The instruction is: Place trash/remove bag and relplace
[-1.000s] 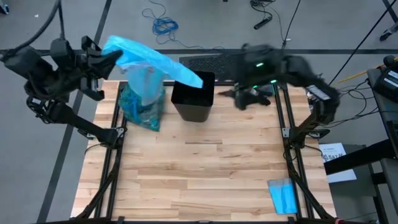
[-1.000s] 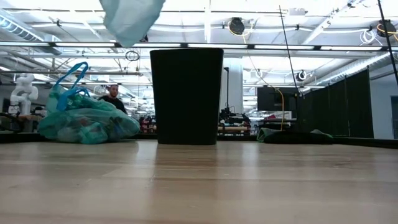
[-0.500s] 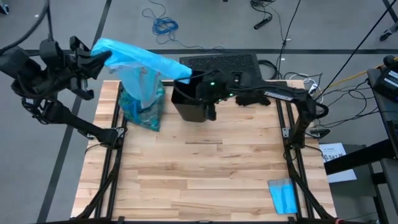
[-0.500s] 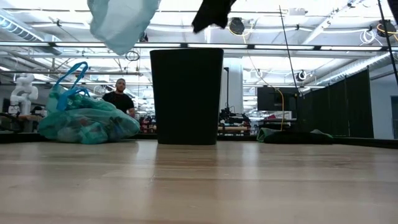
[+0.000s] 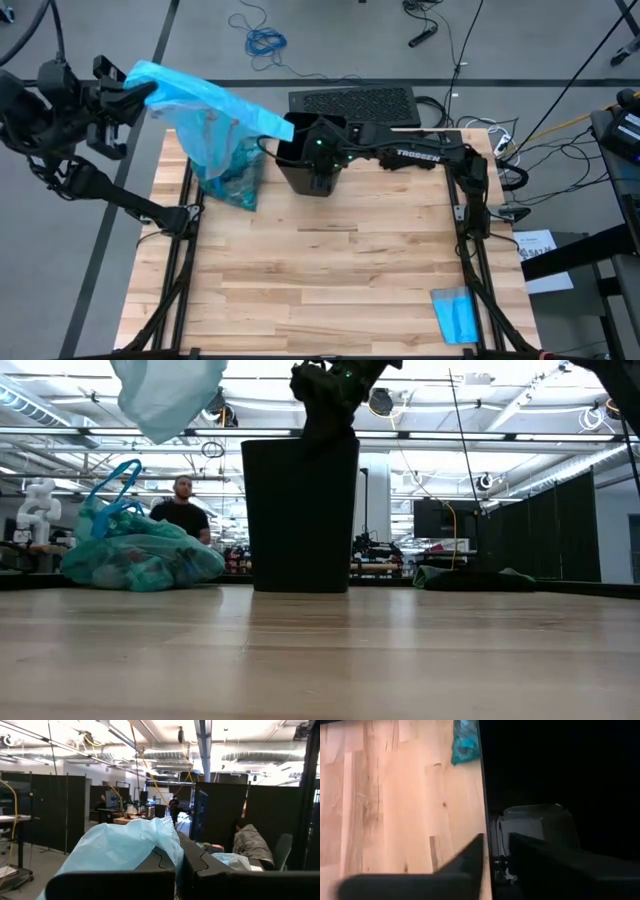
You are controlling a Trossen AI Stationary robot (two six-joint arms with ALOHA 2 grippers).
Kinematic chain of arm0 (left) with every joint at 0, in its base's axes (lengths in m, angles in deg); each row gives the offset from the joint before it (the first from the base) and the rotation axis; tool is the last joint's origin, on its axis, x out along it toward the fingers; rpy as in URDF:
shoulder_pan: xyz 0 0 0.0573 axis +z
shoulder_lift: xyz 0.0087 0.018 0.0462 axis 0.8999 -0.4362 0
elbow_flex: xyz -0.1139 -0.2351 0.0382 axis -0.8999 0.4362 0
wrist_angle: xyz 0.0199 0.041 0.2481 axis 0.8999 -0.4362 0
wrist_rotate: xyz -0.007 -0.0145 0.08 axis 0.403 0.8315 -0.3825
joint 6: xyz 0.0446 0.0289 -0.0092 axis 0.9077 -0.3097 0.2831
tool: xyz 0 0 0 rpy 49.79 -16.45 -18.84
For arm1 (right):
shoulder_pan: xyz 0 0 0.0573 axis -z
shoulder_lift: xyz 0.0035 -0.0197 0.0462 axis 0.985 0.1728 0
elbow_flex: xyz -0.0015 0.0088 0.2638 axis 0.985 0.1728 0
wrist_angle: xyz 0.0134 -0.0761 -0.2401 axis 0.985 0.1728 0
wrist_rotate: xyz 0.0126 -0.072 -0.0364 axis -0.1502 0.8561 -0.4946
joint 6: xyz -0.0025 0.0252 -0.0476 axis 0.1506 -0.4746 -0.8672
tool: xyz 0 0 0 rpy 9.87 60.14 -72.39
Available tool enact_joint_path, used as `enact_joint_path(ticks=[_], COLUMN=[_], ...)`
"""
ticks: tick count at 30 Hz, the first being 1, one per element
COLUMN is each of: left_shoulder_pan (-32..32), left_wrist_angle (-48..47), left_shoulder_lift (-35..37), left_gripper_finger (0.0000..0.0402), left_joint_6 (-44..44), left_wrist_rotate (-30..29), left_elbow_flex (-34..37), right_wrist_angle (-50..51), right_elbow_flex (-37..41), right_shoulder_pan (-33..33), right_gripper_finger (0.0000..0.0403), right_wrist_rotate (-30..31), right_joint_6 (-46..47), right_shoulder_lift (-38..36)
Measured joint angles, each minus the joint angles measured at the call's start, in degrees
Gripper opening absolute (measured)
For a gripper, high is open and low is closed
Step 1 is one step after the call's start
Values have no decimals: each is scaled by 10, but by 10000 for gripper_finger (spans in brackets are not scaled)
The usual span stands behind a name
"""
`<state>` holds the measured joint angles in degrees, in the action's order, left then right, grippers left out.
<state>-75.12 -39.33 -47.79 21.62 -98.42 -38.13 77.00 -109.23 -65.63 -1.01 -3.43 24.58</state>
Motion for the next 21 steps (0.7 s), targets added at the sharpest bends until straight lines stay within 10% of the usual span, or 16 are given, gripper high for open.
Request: enact_joint_path(ticks=[21], left_shoulder_pan=[0], left_wrist_angle=[-11], left_shoulder_lift=[8], left_gripper_finger=[0], left_joint_6=[0], left_wrist_rotate=[50], left_elbow_flex=[1], right_wrist_angle=[69], right_elbow_flex=[0], right_shoulder_pan=[-204], right_gripper_finger=[0], right_wrist_rotate=[71], right_joint_6=[131], right_shoulder_lift=[-29])
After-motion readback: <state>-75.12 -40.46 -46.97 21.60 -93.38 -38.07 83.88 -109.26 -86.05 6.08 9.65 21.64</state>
